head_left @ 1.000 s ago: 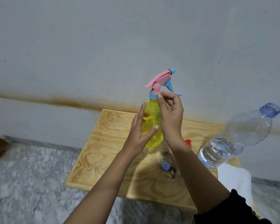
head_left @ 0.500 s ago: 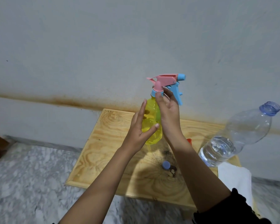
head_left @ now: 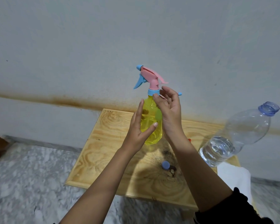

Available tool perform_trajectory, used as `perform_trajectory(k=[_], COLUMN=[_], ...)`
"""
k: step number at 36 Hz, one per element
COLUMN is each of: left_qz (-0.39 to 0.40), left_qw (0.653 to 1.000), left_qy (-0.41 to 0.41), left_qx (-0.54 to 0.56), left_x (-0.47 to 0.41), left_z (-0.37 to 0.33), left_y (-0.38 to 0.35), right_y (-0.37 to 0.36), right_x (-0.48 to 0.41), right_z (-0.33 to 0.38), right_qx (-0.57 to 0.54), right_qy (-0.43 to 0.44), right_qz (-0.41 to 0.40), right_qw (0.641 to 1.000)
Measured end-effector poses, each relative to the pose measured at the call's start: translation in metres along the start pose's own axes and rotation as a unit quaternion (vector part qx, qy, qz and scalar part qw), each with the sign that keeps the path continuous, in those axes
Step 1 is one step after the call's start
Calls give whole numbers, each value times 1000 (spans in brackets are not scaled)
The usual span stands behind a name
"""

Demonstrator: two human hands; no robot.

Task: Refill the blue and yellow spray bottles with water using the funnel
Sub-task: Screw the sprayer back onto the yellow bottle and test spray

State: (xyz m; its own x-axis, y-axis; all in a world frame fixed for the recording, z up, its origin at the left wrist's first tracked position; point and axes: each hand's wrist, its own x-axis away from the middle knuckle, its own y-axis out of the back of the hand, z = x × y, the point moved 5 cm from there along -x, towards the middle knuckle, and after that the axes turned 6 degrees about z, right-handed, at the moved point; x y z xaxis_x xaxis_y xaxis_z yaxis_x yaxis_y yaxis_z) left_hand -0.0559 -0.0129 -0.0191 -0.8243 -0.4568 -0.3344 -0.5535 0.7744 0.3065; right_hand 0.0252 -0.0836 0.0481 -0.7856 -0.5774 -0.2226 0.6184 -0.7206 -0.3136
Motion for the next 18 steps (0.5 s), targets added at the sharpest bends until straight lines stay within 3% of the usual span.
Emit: perform_trajectory(k=[18], left_qz=[-6], left_qw=[1000], left_qy=[2], left_qx=[-1], left_x=[-2], left_z=[1], left_y=[2], right_y=[5], right_x=[-5], right_z=[-5], right_qx=[13], right_qy=[-17], right_qz=[3], right_qw=[1000])
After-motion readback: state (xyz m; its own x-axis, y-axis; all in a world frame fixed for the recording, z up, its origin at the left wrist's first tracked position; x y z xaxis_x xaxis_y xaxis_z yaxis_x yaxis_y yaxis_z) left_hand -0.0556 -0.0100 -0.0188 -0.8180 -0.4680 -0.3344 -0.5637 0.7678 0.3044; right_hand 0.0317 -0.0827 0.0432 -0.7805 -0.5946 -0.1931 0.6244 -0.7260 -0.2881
